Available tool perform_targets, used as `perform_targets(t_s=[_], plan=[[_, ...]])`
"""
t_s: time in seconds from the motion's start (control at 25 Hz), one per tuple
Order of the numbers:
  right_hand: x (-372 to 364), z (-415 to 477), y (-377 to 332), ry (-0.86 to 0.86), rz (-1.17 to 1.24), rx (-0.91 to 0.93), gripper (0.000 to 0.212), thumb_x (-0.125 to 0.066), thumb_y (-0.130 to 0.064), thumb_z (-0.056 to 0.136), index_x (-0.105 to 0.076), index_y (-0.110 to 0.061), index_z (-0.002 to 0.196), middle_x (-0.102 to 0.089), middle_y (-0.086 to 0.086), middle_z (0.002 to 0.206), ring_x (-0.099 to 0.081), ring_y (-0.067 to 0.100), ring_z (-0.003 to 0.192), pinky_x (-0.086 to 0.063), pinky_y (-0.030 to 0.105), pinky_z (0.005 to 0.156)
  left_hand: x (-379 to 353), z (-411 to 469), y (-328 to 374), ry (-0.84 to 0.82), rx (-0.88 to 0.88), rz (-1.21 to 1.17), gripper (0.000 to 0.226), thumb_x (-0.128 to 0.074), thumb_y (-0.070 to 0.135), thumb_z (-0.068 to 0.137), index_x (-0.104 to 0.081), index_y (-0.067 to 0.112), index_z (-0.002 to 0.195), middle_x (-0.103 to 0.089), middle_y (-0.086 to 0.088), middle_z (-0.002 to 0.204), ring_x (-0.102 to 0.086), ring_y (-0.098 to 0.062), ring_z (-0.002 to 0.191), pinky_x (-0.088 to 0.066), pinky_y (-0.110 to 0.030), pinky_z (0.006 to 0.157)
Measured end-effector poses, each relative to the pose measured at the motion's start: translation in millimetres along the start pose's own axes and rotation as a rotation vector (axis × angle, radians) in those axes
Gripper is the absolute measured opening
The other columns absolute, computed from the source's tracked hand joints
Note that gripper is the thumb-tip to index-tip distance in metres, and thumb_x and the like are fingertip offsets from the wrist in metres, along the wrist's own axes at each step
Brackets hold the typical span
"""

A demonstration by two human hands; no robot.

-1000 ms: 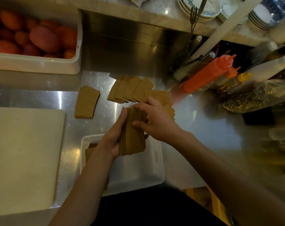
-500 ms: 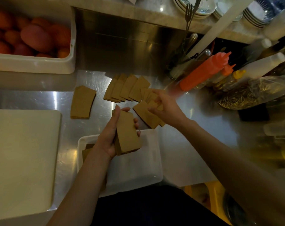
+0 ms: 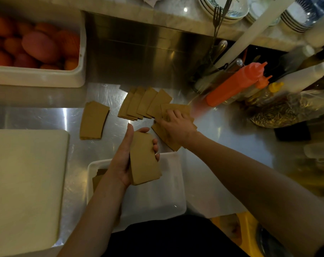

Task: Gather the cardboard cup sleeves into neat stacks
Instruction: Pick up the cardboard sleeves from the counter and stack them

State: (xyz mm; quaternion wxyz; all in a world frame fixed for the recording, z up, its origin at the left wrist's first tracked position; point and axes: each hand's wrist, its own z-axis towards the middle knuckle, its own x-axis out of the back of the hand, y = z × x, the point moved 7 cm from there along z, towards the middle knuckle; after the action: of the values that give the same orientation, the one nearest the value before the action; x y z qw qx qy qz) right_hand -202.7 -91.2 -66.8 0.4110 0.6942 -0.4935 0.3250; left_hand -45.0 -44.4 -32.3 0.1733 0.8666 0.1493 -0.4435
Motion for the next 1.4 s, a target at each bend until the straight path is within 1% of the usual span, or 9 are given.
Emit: perform_targets(t_s=[0.16,0.28,0.32,0.52,0.64,0.76,1.0,1.2,1.4], plan=[[12,-1,-5,0.084,0.057,0.047,0.06,-0.066,-0.036,0.08,-0.04,-0.019,0.132,-0.042,0.013,0.135,-0.041,0.031,0.122,-0.038,0.04,0.097,-1,2,0,-0.011,-0.008,0.015,0.06,-0.076,0.06,0.065,-0.063,0.021,0.108,-0.066,-0.013,0.093,-0.065,-0.021,0.078,-0.057,-0.039,0.07],[12,-11,6,0.068,0.352,-0.02,0.048,-0.067,-0.024,0.081,-0.039,-0.017,0.119,-0.056,0.008,0.111,-0.055,0.022,0.086,-0.044,0.028,0.062,-5,4,-3,-0.01,-0.013,0.041,0.06,-0.076,0.06,0.064,-0.063,0.022,0.108,-0.066,-0.013,0.095,-0.064,-0.021,0.08,-0.056,-0.039,0.072],[7,-15,14,0.039,0.476,-0.081,0.051,-0.069,-0.024,0.079,-0.037,-0.02,0.118,-0.057,0.007,0.107,-0.055,0.02,0.081,-0.046,0.029,0.059,-6,5,-5,-0.006,-0.016,0.045,0.056,-0.072,0.061,0.069,-0.063,0.022,0.107,-0.065,-0.013,0.095,-0.064,-0.021,0.081,-0.056,-0.039,0.073],[-35,-62,70,0.02,1.253,-0.422,0.07,-0.082,-0.033,0.072,-0.038,-0.019,0.126,-0.046,-0.002,0.119,-0.048,0.015,0.1,-0.046,0.029,0.076,-18,10,-13,0.019,-0.045,0.045,0.053,-0.072,0.061,0.069,-0.065,0.023,0.104,-0.065,-0.013,0.097,-0.064,-0.022,0.082,-0.056,-0.039,0.074],[-68,-89,95,0.032,1.456,-0.562,0.07,-0.084,-0.031,0.069,-0.042,-0.02,0.124,-0.054,0.006,0.124,-0.058,0.021,0.102,-0.055,0.035,0.08,-25,11,-20,0.054,-0.078,0.057,0.049,-0.067,0.062,0.073,-0.067,0.022,0.101,-0.065,-0.012,0.095,-0.064,-0.022,0.081,-0.056,-0.038,0.073],[-86,-94,103,0.007,1.475,-0.618,0.075,-0.084,-0.033,0.069,-0.042,-0.018,0.13,-0.053,0.009,0.129,-0.057,0.024,0.108,-0.053,0.042,0.091,-33,12,-32,0.092,-0.106,0.033,0.049,-0.055,0.066,0.081,-0.066,0.023,0.101,-0.064,-0.011,0.094,-0.063,-0.02,0.08,-0.056,-0.037,0.071],[-73,-73,82,0.103,1.451,-0.562,0.075,-0.079,-0.033,0.076,-0.036,-0.012,0.135,-0.051,0.009,0.134,-0.053,0.028,0.118,-0.047,0.037,0.093,-43,15,-54,0.127,-0.123,0.014,0.05,-0.054,0.067,0.081,-0.066,0.024,0.104,-0.065,-0.01,0.094,-0.064,-0.02,0.077,-0.057,-0.037,0.068],[-70,-65,60,0.222,1.146,-0.589,0.066,-0.068,-0.033,0.085,-0.035,-0.012,0.137,-0.046,0.01,0.132,-0.052,0.029,0.117,-0.045,0.04,0.097,-48,14,-52,0.165,-0.12,0.06,0.049,-0.057,0.065,0.079,-0.065,0.024,0.103,-0.065,-0.01,0.092,-0.064,-0.02,0.076,-0.057,-0.037,0.067],[-62,-74,62,0.372,0.814,-0.641,0.067,-0.069,-0.045,0.081,-0.038,-0.014,0.132,-0.044,0.011,0.129,-0.047,0.028,0.116,-0.046,0.039,0.096,-53,17,-46,0.154,-0.113,0.098,0.047,-0.059,0.063,0.079,-0.065,0.024,0.104,-0.064,-0.011,0.095,-0.063,-0.02,0.078,-0.057,-0.037,0.069]])
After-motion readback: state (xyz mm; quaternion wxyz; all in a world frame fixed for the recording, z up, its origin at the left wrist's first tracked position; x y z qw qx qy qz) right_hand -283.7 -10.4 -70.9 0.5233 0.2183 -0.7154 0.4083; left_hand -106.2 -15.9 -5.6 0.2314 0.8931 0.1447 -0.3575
